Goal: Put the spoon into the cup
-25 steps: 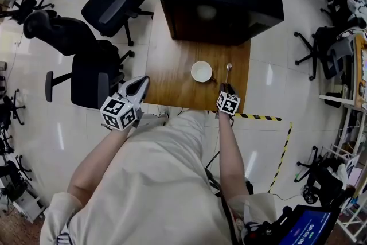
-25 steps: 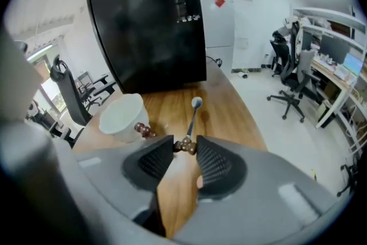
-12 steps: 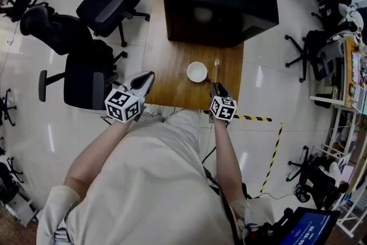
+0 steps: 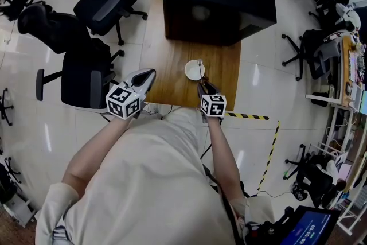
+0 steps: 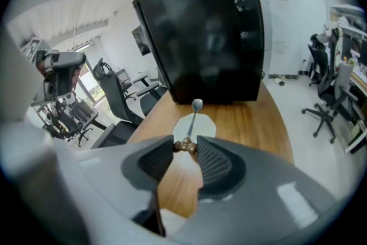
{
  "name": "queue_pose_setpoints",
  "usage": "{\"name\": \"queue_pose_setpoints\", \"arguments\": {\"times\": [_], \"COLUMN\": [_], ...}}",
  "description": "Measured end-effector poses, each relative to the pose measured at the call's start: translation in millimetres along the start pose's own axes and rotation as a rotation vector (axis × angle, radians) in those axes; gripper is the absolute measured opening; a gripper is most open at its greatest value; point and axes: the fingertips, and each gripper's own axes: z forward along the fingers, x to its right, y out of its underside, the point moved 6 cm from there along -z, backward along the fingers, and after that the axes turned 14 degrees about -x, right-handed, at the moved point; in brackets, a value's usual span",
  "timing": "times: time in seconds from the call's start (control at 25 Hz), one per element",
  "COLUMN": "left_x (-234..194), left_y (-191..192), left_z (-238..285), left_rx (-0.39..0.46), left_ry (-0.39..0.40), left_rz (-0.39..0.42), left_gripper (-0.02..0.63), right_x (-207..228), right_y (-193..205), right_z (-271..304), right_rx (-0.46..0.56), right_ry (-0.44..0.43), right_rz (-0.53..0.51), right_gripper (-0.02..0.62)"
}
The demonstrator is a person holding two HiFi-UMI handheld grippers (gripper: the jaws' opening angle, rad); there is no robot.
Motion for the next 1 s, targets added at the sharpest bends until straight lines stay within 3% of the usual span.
{"name": "queue_pose_setpoints", "arguments": {"times": [1.0], "left_x": [-10], "left_y": [0], "left_z": [-2], "left_rx": [0.057], "left_ry": [-0.034], "left_rz": [-0.052], "left_gripper": [0.000], "right_x": [4], "right_y": [0], "right_z": [38], "right_rx": [-0.213], "right_ry": [-0.005], "right_rz": [-0.043], "right_gripper": [0.126]}}
